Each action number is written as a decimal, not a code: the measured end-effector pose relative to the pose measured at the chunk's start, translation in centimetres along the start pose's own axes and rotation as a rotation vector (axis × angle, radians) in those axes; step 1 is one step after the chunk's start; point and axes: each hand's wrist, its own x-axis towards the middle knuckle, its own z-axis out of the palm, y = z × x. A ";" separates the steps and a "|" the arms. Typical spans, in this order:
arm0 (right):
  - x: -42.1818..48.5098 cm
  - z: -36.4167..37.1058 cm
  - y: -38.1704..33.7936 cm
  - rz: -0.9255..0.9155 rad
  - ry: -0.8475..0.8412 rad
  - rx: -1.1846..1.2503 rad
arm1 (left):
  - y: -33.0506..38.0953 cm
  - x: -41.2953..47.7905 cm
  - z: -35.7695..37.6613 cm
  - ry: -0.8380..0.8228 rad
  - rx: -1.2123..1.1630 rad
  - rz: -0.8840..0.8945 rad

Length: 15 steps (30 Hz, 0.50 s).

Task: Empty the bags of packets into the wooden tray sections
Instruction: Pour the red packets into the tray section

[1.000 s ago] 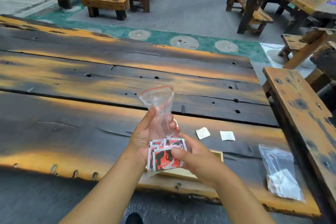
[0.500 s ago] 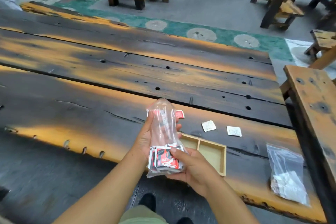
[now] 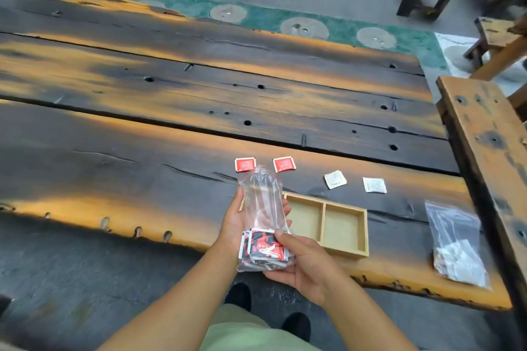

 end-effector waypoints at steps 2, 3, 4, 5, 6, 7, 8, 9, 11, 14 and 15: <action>0.2 0.3 0.2 0.011 0.032 0.036 | -0.2 0.1 -0.4 0.007 -0.008 -0.026; 0.3 0.4 0.2 0.017 0.047 0.049 | -0.3 0.1 -0.6 0.008 -0.010 -0.034; 0.4 0.5 0.3 0.022 0.058 0.061 | -0.3 0.2 -0.9 0.005 -0.011 -0.045; 0.5 0.5 0.3 0.026 0.063 0.071 | -0.3 0.4 -1.1 0.002 -0.011 -0.059; 0.5 0.6 0.4 0.030 0.066 0.079 | -0.3 0.5 -1.3 0.001 -0.012 -0.070; 0.6 0.6 0.5 0.034 0.069 0.089 | -0.3 0.6 -1.5 -0.001 -0.015 -0.081; 0.6 0.7 0.5 0.039 0.075 0.098 | -0.2 0.7 -1.7 -0.005 -0.018 -0.094; 0.6 0.8 0.6 0.043 0.082 0.106 | -0.2 0.8 -1.8 -0.013 -0.019 -0.105; 0.6 0.9 0.7 0.046 0.092 0.115 | -0.2 1.0 -2.1 -0.009 -0.008 -0.114; 0.6 0.9 0.7 0.040 0.094 0.128 | -0.3 1.1 -2.4 0.003 0.030 -0.130; 0.6 0.9 0.6 0.039 0.092 0.132 | -0.3 1.1 -2.4 -0.001 0.034 -0.140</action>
